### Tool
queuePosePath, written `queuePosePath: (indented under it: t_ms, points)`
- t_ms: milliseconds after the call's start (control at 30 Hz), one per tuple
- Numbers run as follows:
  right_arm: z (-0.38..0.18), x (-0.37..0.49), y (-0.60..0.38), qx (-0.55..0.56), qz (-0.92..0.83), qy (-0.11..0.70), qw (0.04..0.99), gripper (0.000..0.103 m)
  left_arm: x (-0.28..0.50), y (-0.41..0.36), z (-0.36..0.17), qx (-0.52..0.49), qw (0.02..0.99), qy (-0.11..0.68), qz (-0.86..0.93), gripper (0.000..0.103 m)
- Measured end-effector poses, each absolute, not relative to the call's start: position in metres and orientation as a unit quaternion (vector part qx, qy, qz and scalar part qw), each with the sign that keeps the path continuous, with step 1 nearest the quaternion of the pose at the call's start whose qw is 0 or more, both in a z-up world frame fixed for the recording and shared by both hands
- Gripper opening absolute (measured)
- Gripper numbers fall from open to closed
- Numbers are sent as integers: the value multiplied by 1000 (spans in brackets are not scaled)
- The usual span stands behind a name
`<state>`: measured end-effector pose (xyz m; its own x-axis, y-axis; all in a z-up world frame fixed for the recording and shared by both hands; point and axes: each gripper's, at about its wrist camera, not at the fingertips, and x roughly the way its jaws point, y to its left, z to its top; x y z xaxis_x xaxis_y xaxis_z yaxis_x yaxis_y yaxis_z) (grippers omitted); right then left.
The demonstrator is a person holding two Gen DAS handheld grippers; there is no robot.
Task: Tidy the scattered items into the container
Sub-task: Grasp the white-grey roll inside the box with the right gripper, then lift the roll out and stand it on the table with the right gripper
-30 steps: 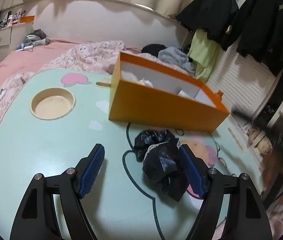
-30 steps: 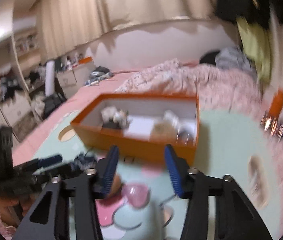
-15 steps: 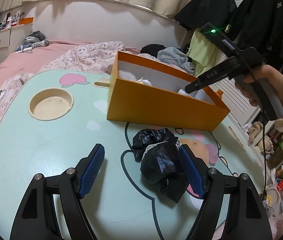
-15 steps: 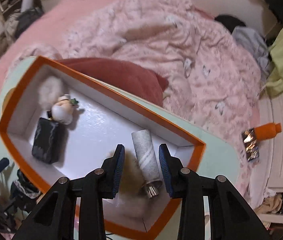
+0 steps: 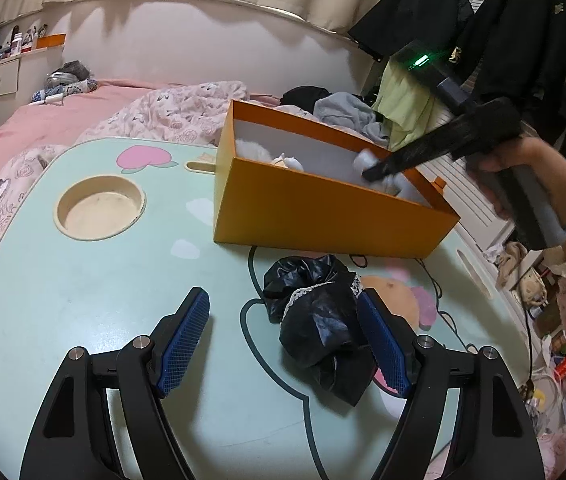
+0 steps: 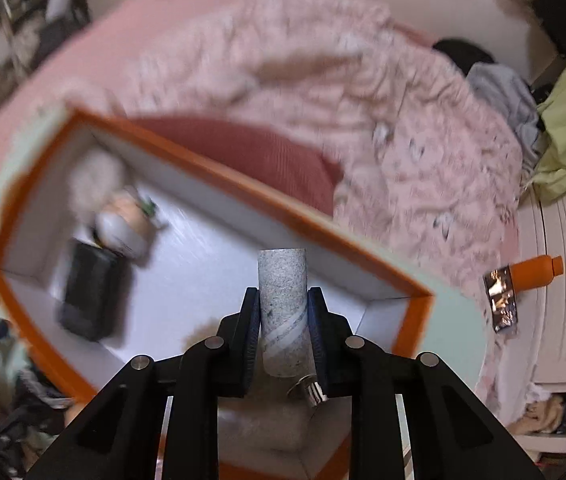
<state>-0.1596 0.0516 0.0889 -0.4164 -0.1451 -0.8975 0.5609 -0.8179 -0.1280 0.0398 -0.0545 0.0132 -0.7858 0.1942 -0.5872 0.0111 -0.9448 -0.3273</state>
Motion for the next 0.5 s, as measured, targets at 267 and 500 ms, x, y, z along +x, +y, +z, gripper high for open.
queuePosePath:
  t_ms: [267, 500]
  points:
    - [142, -49, 90, 418, -821, 52, 385, 23, 38, -55, 13, -325, 49, -159, 931, 76]
    - [85, -19, 135, 454, -825, 10, 336, 23, 37, -53, 12, -327, 46, -153, 931, 76]
